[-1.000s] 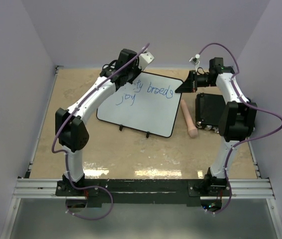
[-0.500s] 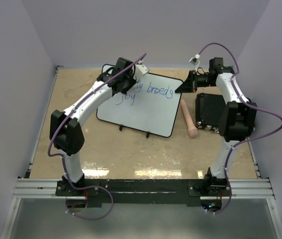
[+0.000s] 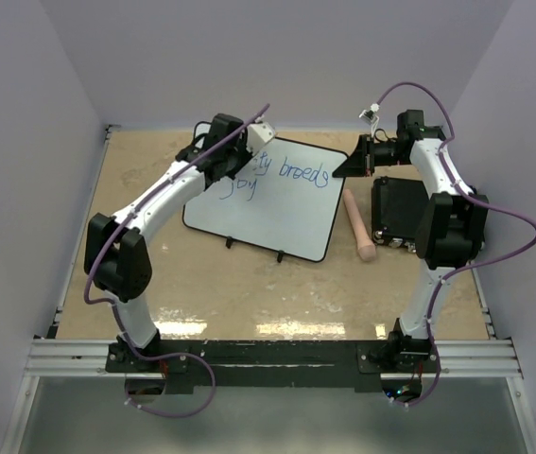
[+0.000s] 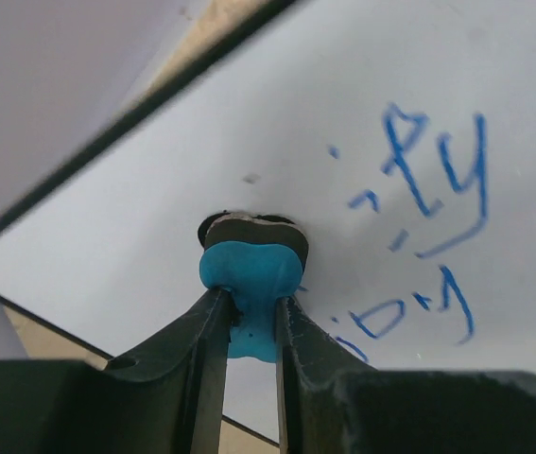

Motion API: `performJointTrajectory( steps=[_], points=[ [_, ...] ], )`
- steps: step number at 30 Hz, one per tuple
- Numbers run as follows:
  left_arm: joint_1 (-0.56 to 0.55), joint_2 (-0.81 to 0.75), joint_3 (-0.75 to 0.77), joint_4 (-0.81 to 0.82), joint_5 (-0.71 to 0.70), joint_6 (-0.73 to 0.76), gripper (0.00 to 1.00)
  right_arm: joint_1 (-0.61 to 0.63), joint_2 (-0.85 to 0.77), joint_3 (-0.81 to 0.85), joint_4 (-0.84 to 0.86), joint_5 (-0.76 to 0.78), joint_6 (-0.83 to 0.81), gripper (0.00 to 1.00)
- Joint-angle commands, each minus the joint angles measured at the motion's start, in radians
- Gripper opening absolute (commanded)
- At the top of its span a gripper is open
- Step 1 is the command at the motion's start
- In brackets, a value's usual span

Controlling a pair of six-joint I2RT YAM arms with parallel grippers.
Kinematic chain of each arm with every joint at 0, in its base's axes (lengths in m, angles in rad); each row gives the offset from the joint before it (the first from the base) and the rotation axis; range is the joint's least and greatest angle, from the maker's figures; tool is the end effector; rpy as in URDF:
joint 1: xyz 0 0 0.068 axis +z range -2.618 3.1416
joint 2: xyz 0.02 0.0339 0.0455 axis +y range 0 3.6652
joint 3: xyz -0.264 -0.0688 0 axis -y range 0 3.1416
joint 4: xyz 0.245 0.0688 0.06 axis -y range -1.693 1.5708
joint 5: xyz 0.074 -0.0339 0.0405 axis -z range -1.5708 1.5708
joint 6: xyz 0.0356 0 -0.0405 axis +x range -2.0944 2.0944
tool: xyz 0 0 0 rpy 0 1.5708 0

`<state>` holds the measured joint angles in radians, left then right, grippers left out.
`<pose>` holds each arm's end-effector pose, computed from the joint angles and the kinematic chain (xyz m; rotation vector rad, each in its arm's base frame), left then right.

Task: Erase the whiteboard

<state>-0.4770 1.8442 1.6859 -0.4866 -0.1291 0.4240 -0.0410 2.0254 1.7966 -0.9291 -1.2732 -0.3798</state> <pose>0.3841 -0.1934 0.3226 0.8983 2.0211 0.1136 0.4231 0.0167 0.2762 -0.6769 2.0222 1.4314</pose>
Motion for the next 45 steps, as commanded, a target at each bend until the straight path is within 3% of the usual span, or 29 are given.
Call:
performJointTrajectory(
  steps=[1,6,15,19,23,30,35,45],
  points=[
    [-0.032,-0.065,-0.173,0.013,0.083,-0.005,0.00,0.033,-0.030,0.020,0.039,0.031,-0.082,0.00],
    [-0.046,-0.059,-0.175,0.000,0.088,-0.025,0.00,0.033,-0.025,0.014,0.039,0.029,-0.087,0.00],
    [-0.052,0.127,0.303,-0.060,0.040,0.012,0.00,0.033,-0.028,0.012,0.032,0.032,-0.094,0.00],
    [-0.061,0.177,0.366,-0.079,0.054,0.021,0.00,0.033,-0.033,0.009,0.032,0.031,-0.094,0.00],
    [-0.080,0.147,0.292,-0.083,0.091,0.025,0.00,0.033,-0.034,0.010,0.035,0.028,-0.090,0.00],
    [-0.146,0.023,-0.032,-0.055,0.105,0.056,0.00,0.033,-0.039,0.009,0.038,0.029,-0.088,0.00],
    [-0.156,0.030,-0.037,-0.082,0.053,0.033,0.00,0.033,-0.040,0.001,0.042,0.034,-0.088,0.00],
    [-0.150,0.219,0.421,-0.090,-0.217,0.062,0.00,0.033,-0.048,0.000,0.039,0.043,-0.099,0.00]
  ],
)
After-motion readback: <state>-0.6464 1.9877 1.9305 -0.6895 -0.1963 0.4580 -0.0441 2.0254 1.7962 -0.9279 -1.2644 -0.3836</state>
